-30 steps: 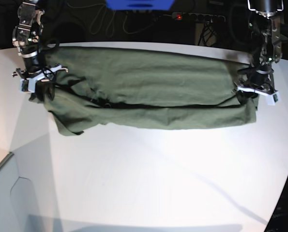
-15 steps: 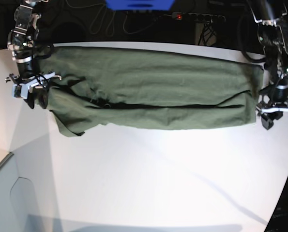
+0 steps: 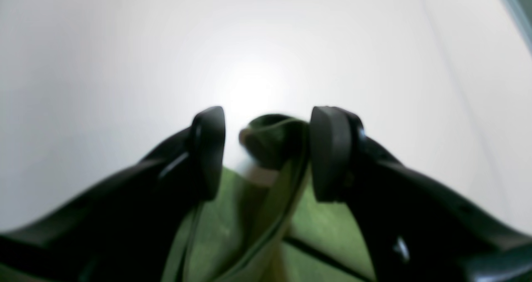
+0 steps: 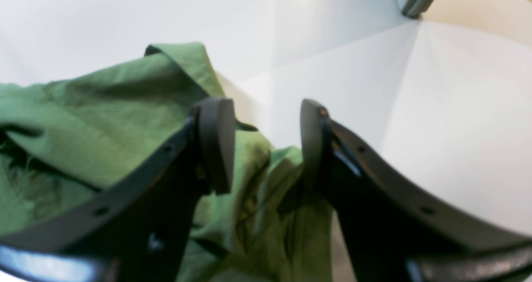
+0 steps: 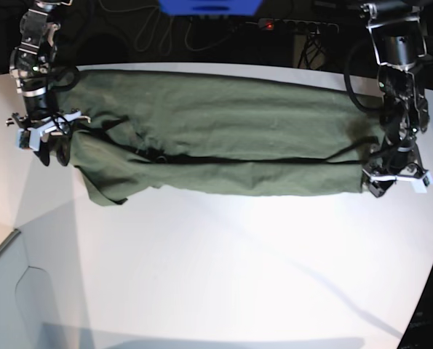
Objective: Layout the t-shirt on the table in an organized manner, then fold the t-shirt properly
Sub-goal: 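Open both grippers and move them to the folded shirt's lower edge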
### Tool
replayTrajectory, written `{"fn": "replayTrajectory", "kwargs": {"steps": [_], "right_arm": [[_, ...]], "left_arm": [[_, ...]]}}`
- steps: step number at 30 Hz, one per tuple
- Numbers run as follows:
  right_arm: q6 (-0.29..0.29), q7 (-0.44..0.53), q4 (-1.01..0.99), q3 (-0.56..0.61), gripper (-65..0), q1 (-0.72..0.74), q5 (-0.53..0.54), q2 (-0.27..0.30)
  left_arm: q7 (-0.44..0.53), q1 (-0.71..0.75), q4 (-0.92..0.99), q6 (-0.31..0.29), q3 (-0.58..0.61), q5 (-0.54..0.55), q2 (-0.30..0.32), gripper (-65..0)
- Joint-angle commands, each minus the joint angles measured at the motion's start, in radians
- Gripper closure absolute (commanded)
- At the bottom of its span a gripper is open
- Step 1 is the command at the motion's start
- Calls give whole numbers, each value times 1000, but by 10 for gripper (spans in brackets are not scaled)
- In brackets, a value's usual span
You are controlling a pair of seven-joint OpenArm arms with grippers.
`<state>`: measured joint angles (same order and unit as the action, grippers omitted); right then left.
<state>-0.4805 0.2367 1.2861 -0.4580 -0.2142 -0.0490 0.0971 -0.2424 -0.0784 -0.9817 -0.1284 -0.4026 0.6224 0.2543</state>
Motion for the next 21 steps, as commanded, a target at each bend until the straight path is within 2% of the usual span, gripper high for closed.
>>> {"fn": "replayTrajectory", "kwargs": {"steps": [1, 12, 21], "right_arm": [[-5, 33, 20, -5, -261, 6, 10, 10], [-5, 33, 28, -5, -261, 25, 10, 10], [-5, 31, 122, 0, -262, 39, 8, 8]], "left_arm": [[19, -13, -19, -9, 0, 7, 15, -317], [18, -79, 54, -10, 8, 6, 15, -317], [18, -113, 82, -10, 9, 6, 10, -302]]}}
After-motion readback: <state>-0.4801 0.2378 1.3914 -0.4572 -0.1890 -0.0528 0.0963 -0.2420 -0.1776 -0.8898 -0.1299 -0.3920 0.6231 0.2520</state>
